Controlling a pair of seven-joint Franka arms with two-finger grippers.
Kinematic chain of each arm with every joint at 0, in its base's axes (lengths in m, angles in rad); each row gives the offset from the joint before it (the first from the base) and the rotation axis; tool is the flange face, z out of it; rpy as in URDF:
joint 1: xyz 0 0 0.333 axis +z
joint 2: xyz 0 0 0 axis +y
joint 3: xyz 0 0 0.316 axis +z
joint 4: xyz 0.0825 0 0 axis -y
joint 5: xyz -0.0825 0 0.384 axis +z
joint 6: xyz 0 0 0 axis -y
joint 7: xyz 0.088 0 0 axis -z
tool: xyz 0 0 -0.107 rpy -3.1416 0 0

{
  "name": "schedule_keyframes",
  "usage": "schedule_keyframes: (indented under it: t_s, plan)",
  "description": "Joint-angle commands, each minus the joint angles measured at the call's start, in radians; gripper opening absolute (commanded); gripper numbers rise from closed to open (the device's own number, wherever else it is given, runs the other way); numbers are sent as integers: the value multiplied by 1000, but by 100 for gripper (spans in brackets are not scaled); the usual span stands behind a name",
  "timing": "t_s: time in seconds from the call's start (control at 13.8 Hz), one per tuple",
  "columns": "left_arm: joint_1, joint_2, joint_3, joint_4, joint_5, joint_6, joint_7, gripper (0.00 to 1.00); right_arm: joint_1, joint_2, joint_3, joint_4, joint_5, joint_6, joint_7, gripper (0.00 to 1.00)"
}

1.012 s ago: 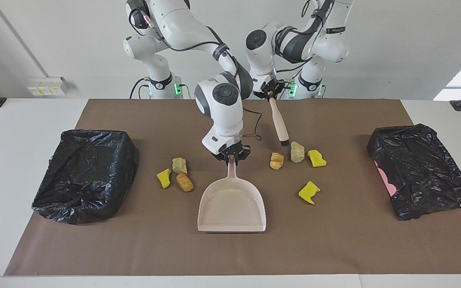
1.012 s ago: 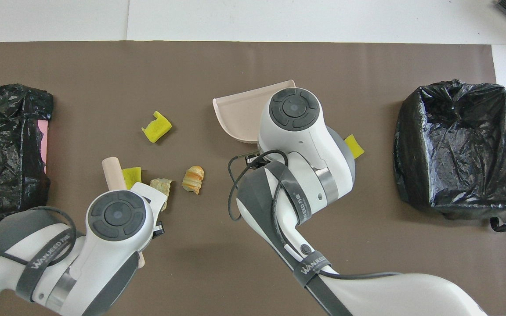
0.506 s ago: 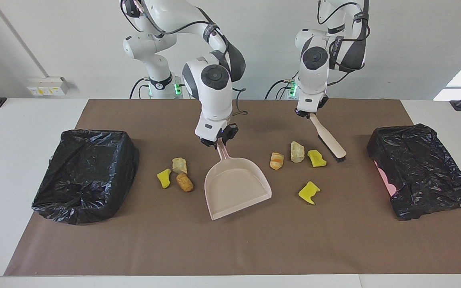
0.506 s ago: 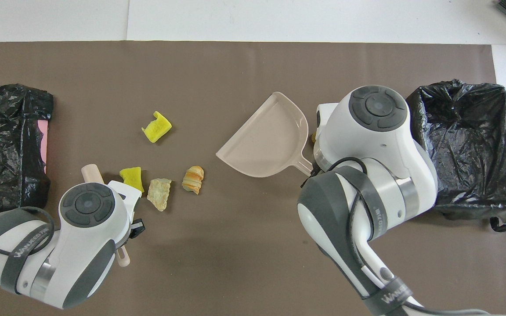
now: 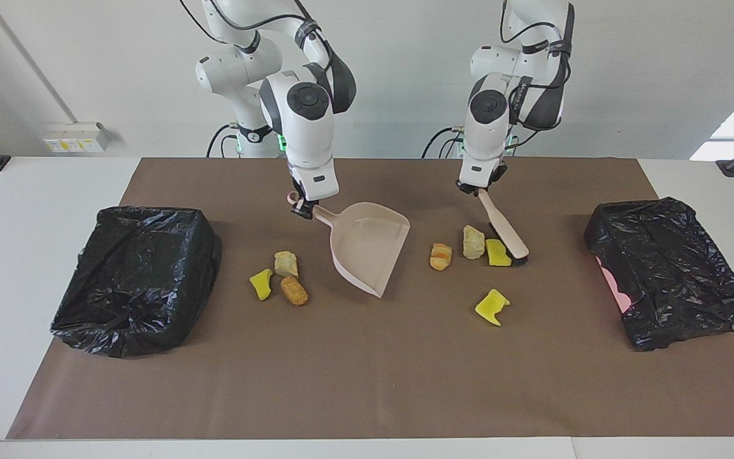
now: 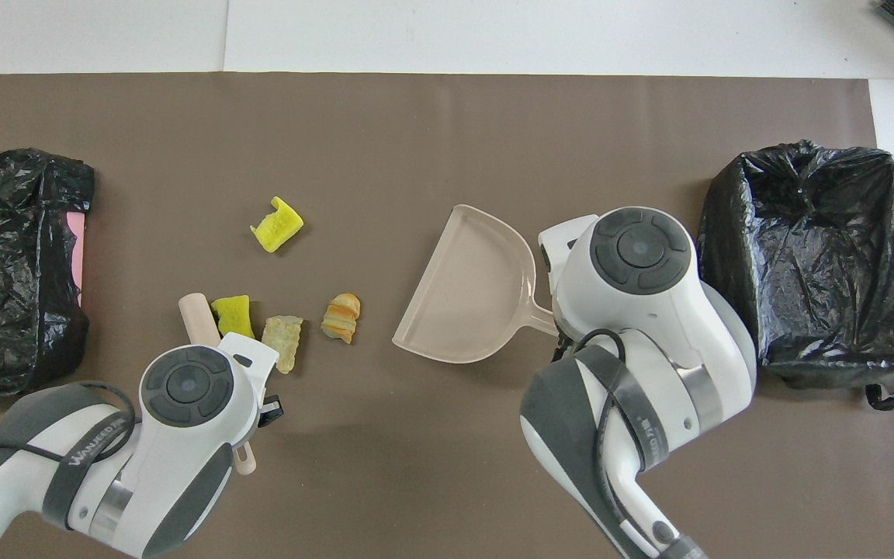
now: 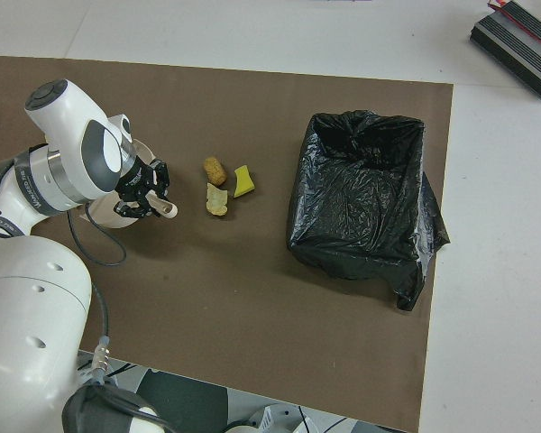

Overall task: Sweep and dump trash in bin
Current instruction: 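Sweep scraps into the dustpan with the brush held by the left gripper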

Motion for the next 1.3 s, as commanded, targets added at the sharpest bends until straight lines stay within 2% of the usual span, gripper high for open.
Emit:
schedule_keyframes:
  t_s: [0.0, 0.36, 0.58, 0.65, 0.87, 1.01, 1.23]
  plan:
    - [-26, 0, 12, -16, -60, 55, 107, 0, 1, -42, 6, -64, -20, 39, -55, 0]
    - [-13, 11, 12, -13, -108, 70, 247, 0, 49, 16, 9, -64, -19, 96, 46, 0]
    - [-12, 66, 12, -2, -126, 133, 269, 0, 77, 48, 9, -64, -17, 119, 74, 0]
    - [-6, 70, 14, 4, -158, 136, 272, 0, 78, 59, 9, -64, -17, 122, 75, 0]
    - [14, 92, 12, 23, -382, 170, 368, 0, 120, 91, 11, -64, -15, 165, 123, 0]
    - [-16, 90, 6, 23, -411, 171, 477, 0, 120, 93, 11, -64, -15, 164, 124, 0]
    - [-131, 86, 6, 38, -411, 168, 551, 0, 118, 93, 11, -64, -15, 162, 126, 0]
